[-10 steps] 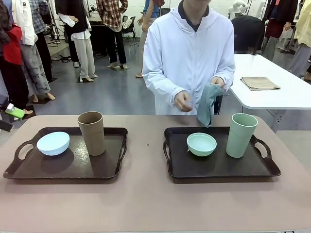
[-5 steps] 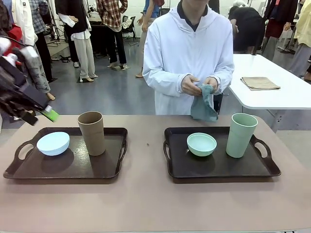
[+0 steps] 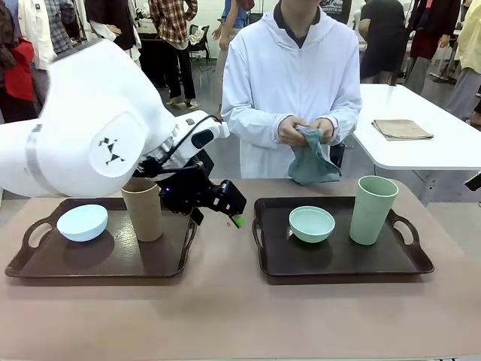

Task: Set up a tray with a mat and arrange the tableware.
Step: Pick up the Picnic Bowl and Reusable plastic cup from the Handle tray in front of the human's position and hold them in the air.

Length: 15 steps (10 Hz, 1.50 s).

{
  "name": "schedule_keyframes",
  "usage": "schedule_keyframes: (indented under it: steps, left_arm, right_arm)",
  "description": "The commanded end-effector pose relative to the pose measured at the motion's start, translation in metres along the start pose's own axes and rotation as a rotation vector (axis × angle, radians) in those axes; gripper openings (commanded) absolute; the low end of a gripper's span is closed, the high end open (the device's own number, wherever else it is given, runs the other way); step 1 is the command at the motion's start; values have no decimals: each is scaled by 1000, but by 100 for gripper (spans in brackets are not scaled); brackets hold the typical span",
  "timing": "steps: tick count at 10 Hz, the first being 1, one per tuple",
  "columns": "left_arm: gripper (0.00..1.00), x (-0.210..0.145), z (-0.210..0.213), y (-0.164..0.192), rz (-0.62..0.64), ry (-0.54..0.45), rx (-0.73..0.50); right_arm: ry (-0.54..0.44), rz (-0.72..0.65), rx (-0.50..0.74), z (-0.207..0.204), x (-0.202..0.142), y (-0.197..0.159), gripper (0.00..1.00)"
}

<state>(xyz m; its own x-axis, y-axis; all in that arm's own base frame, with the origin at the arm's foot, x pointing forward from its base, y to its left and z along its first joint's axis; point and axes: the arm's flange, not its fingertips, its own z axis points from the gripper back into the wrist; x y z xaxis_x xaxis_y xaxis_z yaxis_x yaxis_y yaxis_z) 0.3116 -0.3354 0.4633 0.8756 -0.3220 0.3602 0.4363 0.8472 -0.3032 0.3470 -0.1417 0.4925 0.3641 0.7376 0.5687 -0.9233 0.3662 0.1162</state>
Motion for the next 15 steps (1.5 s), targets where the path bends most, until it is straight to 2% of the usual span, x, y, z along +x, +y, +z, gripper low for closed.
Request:
schedule_keyframes:
  steps: [1,11,12,14,15]
  left_arm:
    - [100,-26,42,29,-20,11,-19]
    - [100,-24,44,27,-2,8,-28]
    - [100,-9,35,-6,-46,44,52]
    - [100,21,21,-62,-80,101,151]
    - [100,36,14,-83,-89,125,204]
  right_arm:
    - [-11,2,-16,10,2,7,100]
    - [1,0,-23,10,0,6,100]
    - [-14,132,-13,5,6,-1,100]
    - [-49,255,8,-7,14,-20,100]
    - [-77,317,59,-13,16,-29,100]
